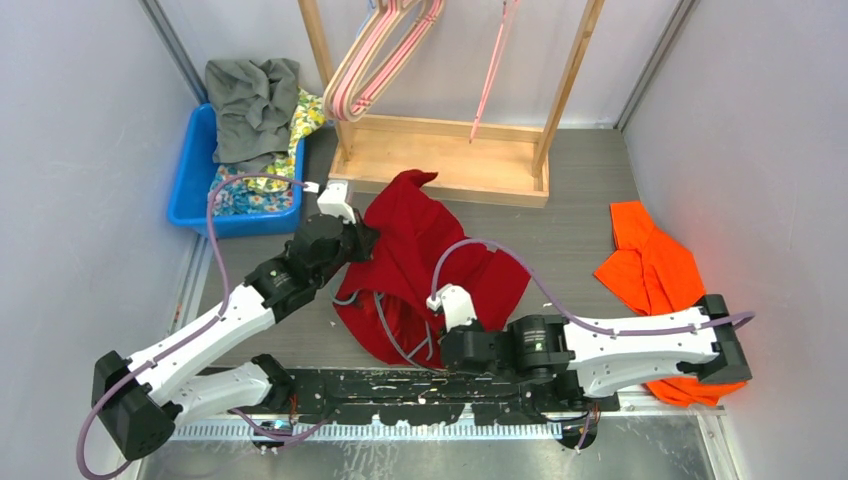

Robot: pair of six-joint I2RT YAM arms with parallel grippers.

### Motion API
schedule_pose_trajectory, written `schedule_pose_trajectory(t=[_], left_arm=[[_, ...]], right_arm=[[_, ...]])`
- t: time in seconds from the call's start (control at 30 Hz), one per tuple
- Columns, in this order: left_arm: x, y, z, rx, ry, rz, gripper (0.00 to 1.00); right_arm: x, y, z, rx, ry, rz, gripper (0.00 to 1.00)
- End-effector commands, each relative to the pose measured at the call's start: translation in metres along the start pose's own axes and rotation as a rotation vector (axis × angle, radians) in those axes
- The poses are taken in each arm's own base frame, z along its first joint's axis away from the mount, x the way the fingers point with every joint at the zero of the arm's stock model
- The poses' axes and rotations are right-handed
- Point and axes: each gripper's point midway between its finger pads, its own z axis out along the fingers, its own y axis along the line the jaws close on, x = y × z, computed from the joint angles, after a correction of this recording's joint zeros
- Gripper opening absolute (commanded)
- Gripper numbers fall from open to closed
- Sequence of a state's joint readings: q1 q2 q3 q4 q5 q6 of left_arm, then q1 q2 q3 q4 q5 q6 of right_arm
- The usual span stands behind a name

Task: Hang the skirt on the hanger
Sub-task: Hang the skirt on the hanger.

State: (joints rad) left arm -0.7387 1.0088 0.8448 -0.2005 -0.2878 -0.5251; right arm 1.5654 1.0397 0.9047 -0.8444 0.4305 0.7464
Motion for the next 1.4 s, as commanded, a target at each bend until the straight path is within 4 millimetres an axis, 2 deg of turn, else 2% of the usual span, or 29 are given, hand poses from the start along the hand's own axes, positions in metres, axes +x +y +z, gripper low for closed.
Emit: schedule_pose_trajectory(t=[0.0, 0.13, 0.23, 0.37, 0.47, 0.57, 0.77, 0.97, 1.13, 1.37], left_arm=[[-0.077, 0.016, -0.010, -0.076, -0.325, -0.169, 0.00], [-0.065, 0.014, -0.013, -0.064, -0.266, -0.197, 0.00], [-0.053, 0.017, -0.014, -0.080, -0.219, -0.199, 0.00], [-0.039, 0.025, -0.016, -0.111, -0.168, -0.194, 0.00], [-0.035, 0.026, -0.020, -0.109, -0.163, -0.214, 0.00], [-0.035, 0.029, -0.025, -0.124, -0.157, -0.248, 0.00], [-0.031, 0.047, -0.033, -0.231, -0.166, -0.337, 0.00], [-0.033, 0.059, -0.029, -0.271, -0.248, -0.428, 0.00], [-0.033, 0.065, -0.025, -0.307, -0.277, -0.459, 0.00], [-0.025, 0.077, -0.028, -0.353, -0.297, -0.496, 0.00]], right_arm=[[0.043, -0.014, 0.016, 0.117, 0.153, -0.032, 0.21], [0.061, -0.008, 0.042, 0.135, 0.195, -0.036, 0.43], [0.062, -0.004, 0.049, 0.135, 0.187, -0.021, 0.49], [0.046, 0.004, 0.036, 0.088, 0.117, 0.014, 0.56], [0.029, 0.010, 0.022, 0.048, 0.057, 0.040, 0.57], [0.013, 0.023, 0.014, -0.017, -0.017, 0.094, 0.63], [-0.012, 0.037, 0.020, -0.037, -0.218, 0.301, 0.65], [-0.028, 0.035, 0.007, -0.009, -0.408, 0.406, 0.66], [-0.033, 0.025, 0.000, 0.042, -0.529, 0.446, 0.66], [-0.025, 0.009, 0.018, 0.077, -0.646, 0.549, 0.63]])
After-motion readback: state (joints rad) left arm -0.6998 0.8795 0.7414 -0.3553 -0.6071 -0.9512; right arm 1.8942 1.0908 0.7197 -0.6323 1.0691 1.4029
